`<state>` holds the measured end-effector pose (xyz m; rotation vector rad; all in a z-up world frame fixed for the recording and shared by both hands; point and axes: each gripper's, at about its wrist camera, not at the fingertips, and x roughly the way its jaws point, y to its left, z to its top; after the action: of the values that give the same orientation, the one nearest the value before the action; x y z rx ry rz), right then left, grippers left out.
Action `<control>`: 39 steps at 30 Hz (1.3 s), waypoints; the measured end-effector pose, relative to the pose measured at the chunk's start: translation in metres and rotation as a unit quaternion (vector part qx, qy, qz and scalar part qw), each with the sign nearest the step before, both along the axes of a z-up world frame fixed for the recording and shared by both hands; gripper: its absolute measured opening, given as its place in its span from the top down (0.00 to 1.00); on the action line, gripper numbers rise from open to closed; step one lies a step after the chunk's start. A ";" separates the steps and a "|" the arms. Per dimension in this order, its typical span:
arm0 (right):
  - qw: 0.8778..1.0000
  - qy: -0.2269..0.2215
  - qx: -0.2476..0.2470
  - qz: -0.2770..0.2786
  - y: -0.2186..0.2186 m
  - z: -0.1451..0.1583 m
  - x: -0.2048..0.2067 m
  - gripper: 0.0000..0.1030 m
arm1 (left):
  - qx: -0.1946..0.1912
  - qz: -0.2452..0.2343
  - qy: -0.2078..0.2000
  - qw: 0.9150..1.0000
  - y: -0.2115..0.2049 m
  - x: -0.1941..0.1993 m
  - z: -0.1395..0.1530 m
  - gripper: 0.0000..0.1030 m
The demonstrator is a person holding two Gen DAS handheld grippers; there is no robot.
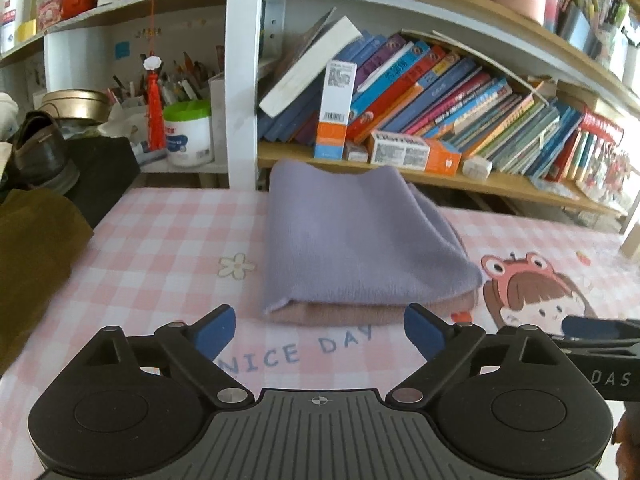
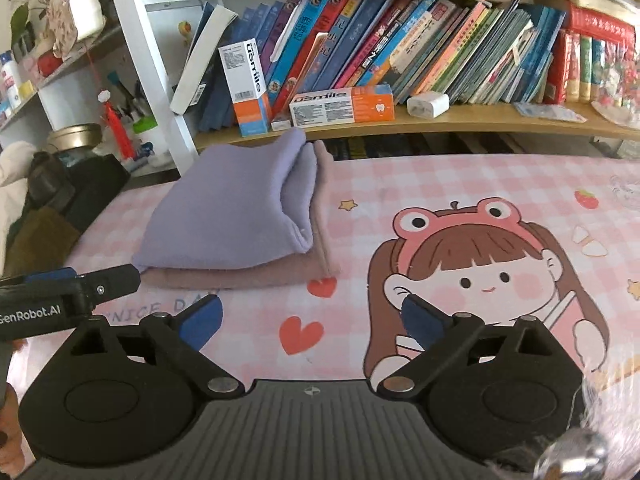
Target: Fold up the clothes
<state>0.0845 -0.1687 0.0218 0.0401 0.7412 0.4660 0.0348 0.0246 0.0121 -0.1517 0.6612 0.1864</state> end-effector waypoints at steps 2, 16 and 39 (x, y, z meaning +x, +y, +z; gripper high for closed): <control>1.000 -0.010 -0.007 0.002 0.000 0.001 -0.005 0.03 | -0.002 0.005 0.001 1.000 -0.001 -0.003 0.000 0.08; 0.999 -0.037 -0.033 0.012 0.000 0.008 -0.017 0.00 | 0.016 0.012 0.000 1.000 -0.011 -0.016 0.006 0.03; 0.999 -0.031 -0.039 0.020 0.002 0.008 -0.021 0.00 | -0.002 0.029 0.008 1.000 -0.011 -0.022 0.005 0.03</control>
<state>0.0634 -0.1666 0.0296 -0.0625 0.6996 0.4739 0.0127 0.0133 0.0170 -0.1731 0.6728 0.2420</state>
